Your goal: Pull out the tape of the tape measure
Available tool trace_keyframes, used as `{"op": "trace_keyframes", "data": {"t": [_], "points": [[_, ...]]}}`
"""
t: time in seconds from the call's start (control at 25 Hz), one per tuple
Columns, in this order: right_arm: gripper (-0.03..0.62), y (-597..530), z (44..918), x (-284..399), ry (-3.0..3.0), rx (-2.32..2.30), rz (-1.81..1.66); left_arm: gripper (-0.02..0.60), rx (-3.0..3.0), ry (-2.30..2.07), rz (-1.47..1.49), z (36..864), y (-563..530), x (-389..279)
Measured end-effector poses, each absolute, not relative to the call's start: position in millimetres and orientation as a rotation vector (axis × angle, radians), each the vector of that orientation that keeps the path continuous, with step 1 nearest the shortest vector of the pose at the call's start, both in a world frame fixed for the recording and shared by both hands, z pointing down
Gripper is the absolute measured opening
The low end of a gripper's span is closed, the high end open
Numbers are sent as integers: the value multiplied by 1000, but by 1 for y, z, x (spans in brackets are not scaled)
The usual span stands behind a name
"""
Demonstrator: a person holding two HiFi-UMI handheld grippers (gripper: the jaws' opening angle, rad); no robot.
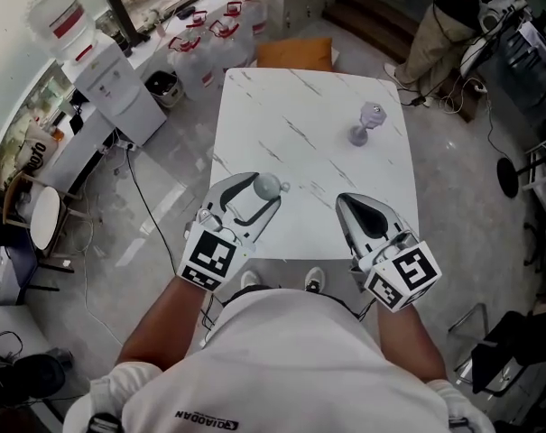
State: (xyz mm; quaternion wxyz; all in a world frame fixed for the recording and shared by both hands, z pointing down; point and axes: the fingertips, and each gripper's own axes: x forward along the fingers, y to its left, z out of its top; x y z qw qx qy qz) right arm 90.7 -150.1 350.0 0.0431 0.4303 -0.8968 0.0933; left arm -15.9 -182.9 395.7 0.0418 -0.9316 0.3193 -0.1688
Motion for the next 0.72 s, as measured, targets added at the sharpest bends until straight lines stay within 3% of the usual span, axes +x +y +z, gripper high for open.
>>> {"op": "trace_keyframes", "data": {"t": [0.72], "points": [[6, -161, 350, 92, -2766, 1360, 345, 222, -2889, 988, -348, 356, -173, -17]]}}
